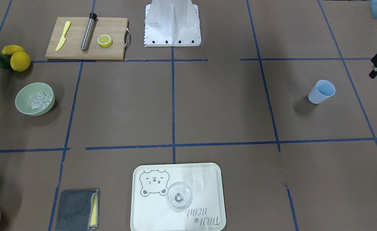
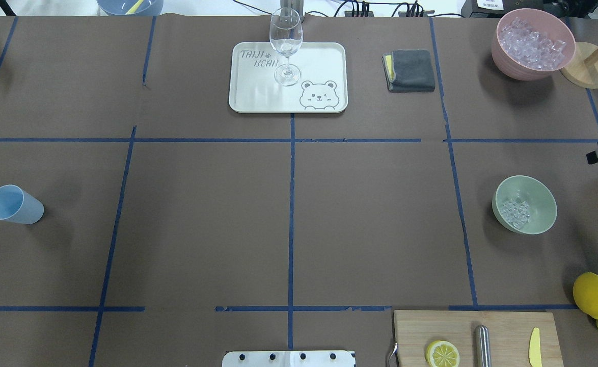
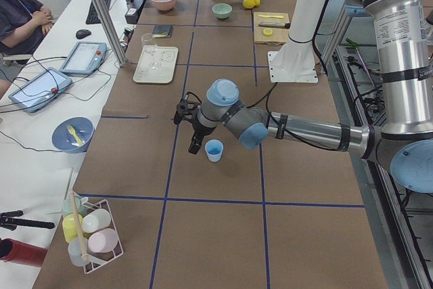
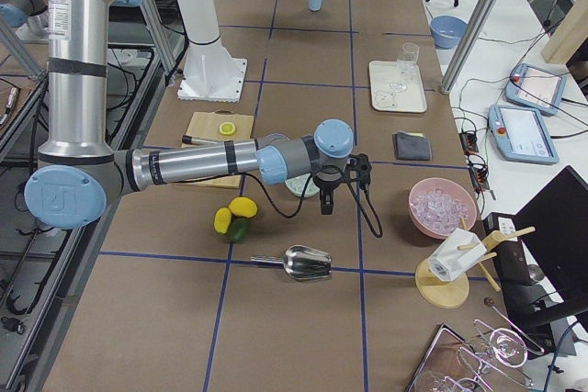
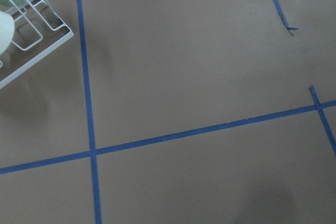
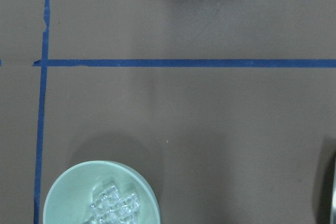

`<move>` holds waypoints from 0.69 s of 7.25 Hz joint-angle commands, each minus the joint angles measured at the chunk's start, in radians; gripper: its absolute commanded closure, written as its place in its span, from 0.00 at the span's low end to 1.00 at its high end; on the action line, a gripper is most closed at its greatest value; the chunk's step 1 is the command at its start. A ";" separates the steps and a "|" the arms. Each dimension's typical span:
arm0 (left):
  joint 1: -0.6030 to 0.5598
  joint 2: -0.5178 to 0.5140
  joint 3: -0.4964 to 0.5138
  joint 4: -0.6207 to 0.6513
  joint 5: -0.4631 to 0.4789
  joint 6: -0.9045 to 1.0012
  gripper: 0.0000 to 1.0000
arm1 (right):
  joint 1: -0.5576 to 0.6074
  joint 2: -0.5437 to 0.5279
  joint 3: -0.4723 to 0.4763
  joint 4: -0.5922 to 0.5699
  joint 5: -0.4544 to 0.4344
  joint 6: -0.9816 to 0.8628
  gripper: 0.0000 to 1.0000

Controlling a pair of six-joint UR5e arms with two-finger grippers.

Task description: Pour ice into bowl

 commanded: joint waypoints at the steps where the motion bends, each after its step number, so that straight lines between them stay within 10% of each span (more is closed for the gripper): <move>1: 0.044 0.057 -0.027 -0.100 0.047 -0.117 0.00 | -0.202 -0.035 -0.034 0.252 -0.140 0.331 0.00; 5: 0.046 0.059 -0.033 -0.121 0.082 -0.138 0.00 | -0.289 -0.065 -0.141 0.464 -0.205 0.443 0.01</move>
